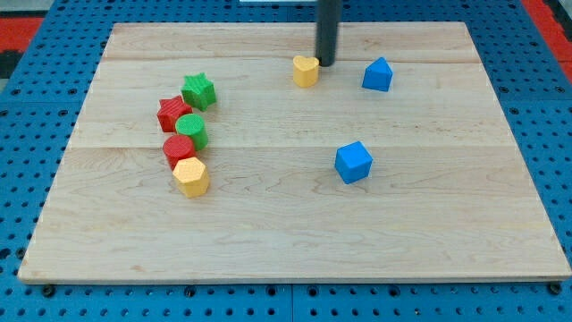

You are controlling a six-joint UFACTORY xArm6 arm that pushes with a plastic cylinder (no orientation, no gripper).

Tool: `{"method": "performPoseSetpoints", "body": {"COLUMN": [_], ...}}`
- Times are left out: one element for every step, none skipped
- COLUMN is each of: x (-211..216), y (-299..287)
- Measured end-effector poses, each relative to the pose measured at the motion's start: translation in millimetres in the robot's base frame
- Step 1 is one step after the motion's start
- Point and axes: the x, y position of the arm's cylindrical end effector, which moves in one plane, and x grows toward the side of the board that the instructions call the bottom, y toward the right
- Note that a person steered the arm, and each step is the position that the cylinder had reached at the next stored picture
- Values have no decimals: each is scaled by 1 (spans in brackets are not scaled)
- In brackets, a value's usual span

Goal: Push the yellow heart closer to the blue triangle

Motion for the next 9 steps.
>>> {"method": "performPoseSetpoints", "body": {"x": [-20, -74, -29, -2, 32, 47, 64, 41, 123], "y": [-106, -153, -181, -132, -100, -102, -70, 9, -16]}}
